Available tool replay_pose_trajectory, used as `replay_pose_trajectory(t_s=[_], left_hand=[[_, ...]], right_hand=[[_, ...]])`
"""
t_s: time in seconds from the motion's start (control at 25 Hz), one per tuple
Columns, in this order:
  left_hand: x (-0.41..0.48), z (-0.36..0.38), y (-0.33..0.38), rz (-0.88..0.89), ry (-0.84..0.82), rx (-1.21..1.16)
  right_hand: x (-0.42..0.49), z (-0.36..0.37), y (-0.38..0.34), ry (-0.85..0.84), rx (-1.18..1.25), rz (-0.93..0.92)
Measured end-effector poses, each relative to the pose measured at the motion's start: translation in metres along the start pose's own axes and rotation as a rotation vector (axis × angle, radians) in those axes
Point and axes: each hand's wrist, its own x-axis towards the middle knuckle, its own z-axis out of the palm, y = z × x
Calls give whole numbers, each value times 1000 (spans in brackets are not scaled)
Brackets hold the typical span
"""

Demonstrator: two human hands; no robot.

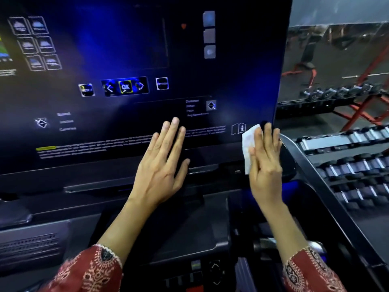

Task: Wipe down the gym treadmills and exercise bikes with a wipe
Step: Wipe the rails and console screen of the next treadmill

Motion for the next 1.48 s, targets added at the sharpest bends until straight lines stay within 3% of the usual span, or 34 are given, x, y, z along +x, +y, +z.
replay_pose_trajectory(t_s=[0.12,0.16,0.28,0.32,0.44,0.6,0.76,0.88,1.04,1.16,1.32,1.44,1.48], left_hand=[[11,6,13,16,3,-2],[13,8,16,20,4,2],[16,11,20,16,11,19],[17,11,20,12,13,19],[22,12,21,17,16,18],[24,9,17,-19,36,11],[33,3,2,-23,80,21],[41,-3,-8,-39,125,37],[56,-12,-20,-68,175,35],[71,-22,-34,-115,240,51],[87,-34,-55,-143,282,68],[96,-42,-69,-133,298,105],[98,-44,-72,-122,299,113]], right_hand=[[-11,6,3,-96,-113,-294],[-7,4,11,-81,-141,-315],[8,1,11,58,-45,1],[9,3,4,58,-53,-13],[13,12,-4,-29,-145,-328],[34,19,-24,74,-62,-112],[49,32,-41,-1,-109,-463],[74,36,-59,72,-37,-257],[90,46,-80,40,-86,-503],[123,46,-91,155,-42,-314],[143,49,-104,132,-116,-476],[162,52,-121,188,-48,-314],[164,56,-130,168,-54,-353]])
